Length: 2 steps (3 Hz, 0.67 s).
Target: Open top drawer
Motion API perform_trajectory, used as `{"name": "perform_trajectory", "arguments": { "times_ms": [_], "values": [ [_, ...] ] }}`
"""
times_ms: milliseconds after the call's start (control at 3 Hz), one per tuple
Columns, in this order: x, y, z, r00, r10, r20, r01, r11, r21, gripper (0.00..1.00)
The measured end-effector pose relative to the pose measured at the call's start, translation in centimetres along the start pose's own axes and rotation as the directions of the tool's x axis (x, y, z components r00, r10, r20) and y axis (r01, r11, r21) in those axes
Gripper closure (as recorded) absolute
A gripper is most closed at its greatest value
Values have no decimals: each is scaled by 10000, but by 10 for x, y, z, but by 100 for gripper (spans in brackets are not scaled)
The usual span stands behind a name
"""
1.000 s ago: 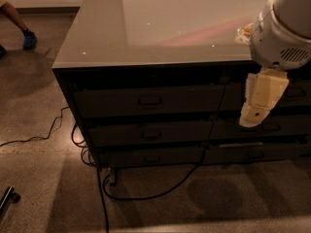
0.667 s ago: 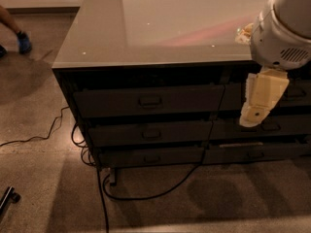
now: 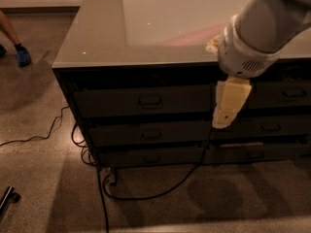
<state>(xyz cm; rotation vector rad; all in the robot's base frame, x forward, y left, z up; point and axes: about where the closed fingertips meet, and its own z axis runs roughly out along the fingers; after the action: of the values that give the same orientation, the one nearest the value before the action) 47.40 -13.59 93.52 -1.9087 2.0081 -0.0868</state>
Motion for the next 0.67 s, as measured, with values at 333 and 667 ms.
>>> {"name": "perform_trajectory", "arguments": {
  "times_ms": [333, 667],
  "values": [
    [-30, 2, 45, 9973, -730, 21, 730, 9963, -443, 0],
    [-30, 2, 45, 9973, -732, 21, 732, 9963, -441, 0]
  ]
}}
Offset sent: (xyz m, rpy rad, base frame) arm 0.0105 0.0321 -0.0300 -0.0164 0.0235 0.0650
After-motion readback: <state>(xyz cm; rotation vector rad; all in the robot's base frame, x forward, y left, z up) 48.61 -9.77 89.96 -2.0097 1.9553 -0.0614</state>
